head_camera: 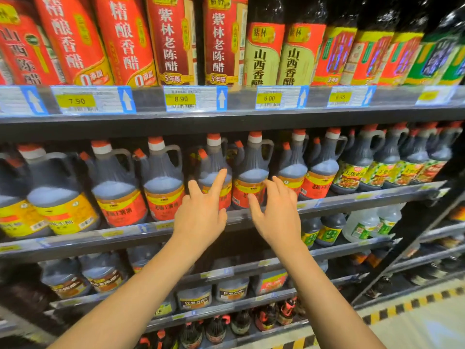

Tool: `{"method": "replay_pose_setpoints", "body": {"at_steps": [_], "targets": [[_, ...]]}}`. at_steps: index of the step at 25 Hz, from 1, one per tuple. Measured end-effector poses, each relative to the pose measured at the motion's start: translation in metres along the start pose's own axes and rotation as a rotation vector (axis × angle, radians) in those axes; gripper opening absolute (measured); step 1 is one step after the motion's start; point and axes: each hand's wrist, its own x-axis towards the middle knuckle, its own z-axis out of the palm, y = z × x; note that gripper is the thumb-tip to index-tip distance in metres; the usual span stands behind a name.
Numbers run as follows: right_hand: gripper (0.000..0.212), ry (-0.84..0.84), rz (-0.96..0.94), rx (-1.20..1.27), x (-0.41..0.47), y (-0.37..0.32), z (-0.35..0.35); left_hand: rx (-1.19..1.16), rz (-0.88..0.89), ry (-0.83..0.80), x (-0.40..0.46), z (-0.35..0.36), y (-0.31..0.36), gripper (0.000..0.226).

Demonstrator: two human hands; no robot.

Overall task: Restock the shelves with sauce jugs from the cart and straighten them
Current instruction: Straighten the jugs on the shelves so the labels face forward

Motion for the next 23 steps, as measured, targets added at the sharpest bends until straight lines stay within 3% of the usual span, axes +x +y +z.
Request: {"method": "replay_pose_setpoints", "body": {"at_steps": [6, 17, 23], "targets": [[0.075, 0.045, -0.086, 0.096, 0.009, 0.006, 0.005, -0.079, -0.03, 0.048, 0.005, 0.008, 0.002, 0.092], [0.067, 0.017, -0.15, 0.189, 0.022, 0.015, 0.012, -0.263, -0.145, 0.137, 0.009, 0.014, 0.007, 0.084], [0.081, -0.003, -0.096, 0.109, 0.023, 0.006, 0.018, -0.202, -0.252, 0.176, 0.015, 0.021, 0.015, 0.092]]}}
